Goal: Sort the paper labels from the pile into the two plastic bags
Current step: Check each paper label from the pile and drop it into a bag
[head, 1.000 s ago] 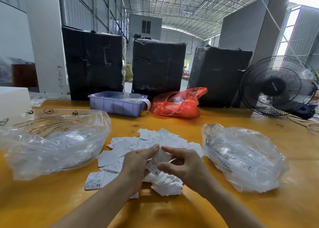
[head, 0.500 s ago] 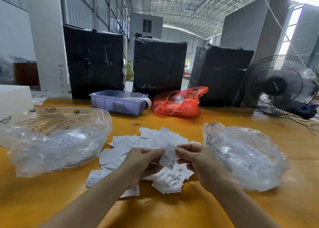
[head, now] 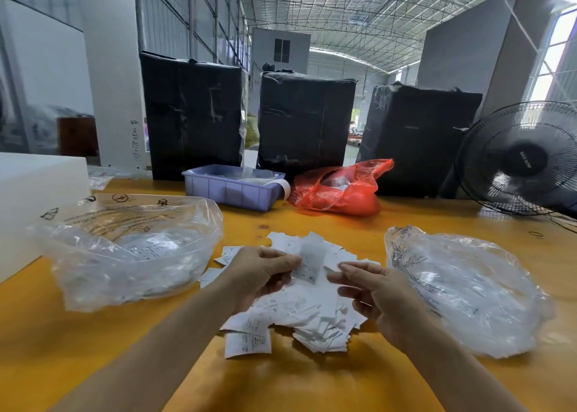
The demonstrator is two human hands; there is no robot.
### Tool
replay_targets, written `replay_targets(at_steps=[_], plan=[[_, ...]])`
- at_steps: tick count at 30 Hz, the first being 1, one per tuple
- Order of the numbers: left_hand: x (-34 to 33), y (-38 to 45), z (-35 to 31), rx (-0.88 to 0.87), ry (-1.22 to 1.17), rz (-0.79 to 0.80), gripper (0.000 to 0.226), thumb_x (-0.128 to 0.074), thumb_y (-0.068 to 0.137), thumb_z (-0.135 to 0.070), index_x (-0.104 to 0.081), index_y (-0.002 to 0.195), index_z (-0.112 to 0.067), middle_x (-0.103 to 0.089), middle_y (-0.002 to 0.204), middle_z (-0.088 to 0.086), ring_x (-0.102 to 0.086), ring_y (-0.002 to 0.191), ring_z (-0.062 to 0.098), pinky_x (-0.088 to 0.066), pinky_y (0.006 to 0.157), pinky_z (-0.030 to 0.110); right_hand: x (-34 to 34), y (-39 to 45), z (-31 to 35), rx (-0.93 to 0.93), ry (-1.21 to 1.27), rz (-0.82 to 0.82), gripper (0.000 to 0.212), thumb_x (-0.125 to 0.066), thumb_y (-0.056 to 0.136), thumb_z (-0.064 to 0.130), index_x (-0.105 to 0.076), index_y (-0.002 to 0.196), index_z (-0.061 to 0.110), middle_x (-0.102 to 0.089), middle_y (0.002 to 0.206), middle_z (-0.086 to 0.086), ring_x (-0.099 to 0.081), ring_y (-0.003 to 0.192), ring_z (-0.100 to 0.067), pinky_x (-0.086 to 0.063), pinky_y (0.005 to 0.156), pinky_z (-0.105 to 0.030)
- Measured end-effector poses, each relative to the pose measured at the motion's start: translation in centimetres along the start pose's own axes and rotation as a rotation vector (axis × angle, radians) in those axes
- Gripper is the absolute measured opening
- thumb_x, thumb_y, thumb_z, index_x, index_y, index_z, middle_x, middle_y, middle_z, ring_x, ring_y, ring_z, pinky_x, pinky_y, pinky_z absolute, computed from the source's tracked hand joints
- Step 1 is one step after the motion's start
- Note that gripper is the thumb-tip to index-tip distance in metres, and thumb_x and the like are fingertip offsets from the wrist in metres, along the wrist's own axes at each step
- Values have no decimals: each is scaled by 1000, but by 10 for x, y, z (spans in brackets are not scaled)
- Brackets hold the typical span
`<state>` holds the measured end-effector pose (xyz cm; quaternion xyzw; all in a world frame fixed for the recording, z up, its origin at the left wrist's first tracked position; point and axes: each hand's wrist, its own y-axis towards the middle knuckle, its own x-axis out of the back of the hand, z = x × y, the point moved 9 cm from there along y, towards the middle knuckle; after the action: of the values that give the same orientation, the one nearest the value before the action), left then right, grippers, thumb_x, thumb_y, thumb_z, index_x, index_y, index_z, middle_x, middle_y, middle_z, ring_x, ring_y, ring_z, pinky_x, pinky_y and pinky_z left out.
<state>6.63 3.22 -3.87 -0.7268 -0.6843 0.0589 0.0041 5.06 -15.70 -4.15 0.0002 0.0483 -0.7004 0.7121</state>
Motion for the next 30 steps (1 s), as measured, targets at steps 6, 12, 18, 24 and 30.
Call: replay_targets(at_steps=[6, 12, 18, 24, 30], plan=[[135, -25, -94, -429, 512, -727, 15, -63, 89, -12, -69, 95, 0, -68, 84, 16, -60, 68, 19, -46, 60, 26, 51, -20, 83, 683, -693, -441, 9, -62, 86, -1, -70, 83, 3, -71, 69, -6, -66, 60, -17, -50, 56, -27], [218, -41, -82, -14, 1107, -1073, 15, -52, 87, 6, -60, 97, 15, -60, 93, 32, -58, 85, 43, -46, 70, 43, 141, 13, 57, 183, -1330, -632, 20, -64, 88, 20, -68, 95, 2, -68, 92, -15, -61, 87, -32, -48, 70, -35], [196, -33, -75, 75, 1308, -1004, 37, -57, 86, 0, -52, 121, 9, -40, 119, 28, -43, 107, 47, -45, 85, 52, 149, 24, 28, 53, -1381, -598, 26, -70, 83, 26, -63, 62, 12, -61, 65, -3, -60, 70, -24, -49, 62, -31], [131, -32, -109, -359, 1392, -977, 37, -67, 81, -8, -61, 115, 6, -49, 119, 32, -45, 105, 51, -43, 83, 55, 158, 21, 34, 120, -1284, -712, 25, -51, 91, 13, -59, 67, 10, -61, 73, -9, -56, 75, -28, -40, 65, -31], [44, -35, -110, -748, 1082, -610, 27, -69, 79, -1, -68, 106, 3, -62, 110, 23, -57, 99, 38, -45, 88, 42, 138, -11, 76, 664, -585, -811, 22, -62, 88, 7, -69, 74, -8, -67, 72, -22, -60, 72, -38, -49, 66, -39]])
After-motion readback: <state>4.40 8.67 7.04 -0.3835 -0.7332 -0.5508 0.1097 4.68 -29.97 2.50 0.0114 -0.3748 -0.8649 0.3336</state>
